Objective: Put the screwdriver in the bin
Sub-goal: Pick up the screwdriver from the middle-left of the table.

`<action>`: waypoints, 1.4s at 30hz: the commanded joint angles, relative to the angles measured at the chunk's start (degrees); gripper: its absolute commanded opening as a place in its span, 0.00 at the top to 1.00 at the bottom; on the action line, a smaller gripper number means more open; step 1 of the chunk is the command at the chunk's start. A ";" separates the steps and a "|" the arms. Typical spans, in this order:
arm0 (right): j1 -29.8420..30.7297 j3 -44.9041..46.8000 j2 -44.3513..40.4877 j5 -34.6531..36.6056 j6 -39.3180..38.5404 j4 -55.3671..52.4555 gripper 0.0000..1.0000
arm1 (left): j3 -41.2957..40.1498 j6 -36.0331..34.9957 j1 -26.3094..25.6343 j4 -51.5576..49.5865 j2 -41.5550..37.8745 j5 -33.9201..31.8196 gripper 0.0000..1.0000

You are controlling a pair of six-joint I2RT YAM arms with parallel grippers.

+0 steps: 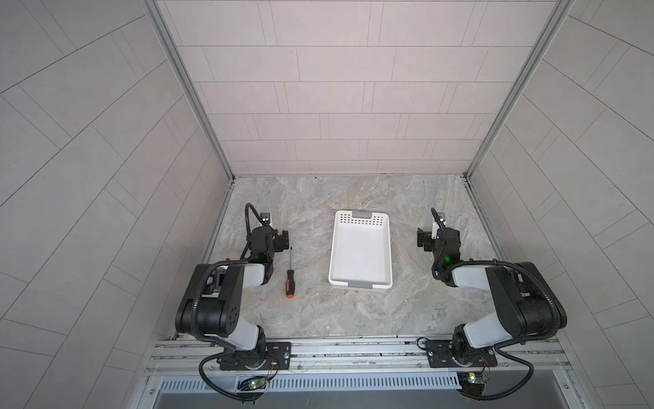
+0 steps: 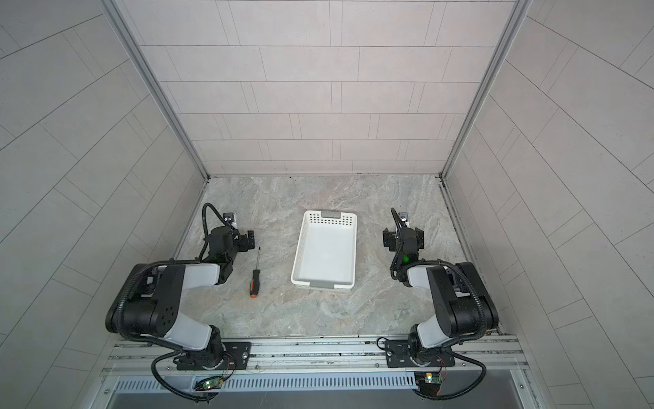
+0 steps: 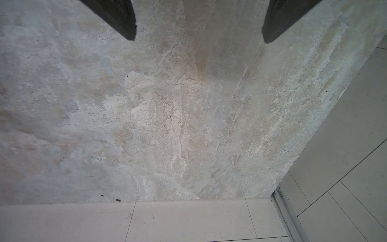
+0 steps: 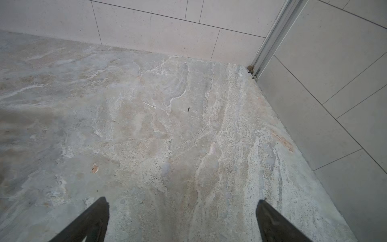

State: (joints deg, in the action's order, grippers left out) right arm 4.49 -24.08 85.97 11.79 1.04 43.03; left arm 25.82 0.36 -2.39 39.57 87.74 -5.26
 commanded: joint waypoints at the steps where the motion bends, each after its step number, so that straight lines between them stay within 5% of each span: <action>1: 0.20 0.17 0.33 0.45 0.08 -0.14 0.00 | 0.37 -0.67 -0.24 0.90 -0.30 -0.46 0.00; 18: 0.69 0.67 0.18 1.09 -0.23 0.55 0.00 | 0.37 -0.65 -0.24 0.86 -0.28 -0.46 0.00; 24: 1.18 8.46 -2.65 -0.61 -1.30 12.10 0.00 | 0.37 -0.68 -0.25 0.89 -0.29 -0.47 0.00; 34: 1.04 0.70 0.32 1.24 -0.52 0.93 0.00 | 0.88 -0.32 0.41 0.25 0.12 0.67 0.00; 42: -2.38 -0.83 0.60 -4.91 1.28 -1.82 0.00 | 1.33 0.76 1.62 -0.36 0.19 1.32 0.00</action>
State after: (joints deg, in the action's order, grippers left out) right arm 2.15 -24.23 85.84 8.49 1.67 42.76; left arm 26.02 0.58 -1.30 39.24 87.77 -4.32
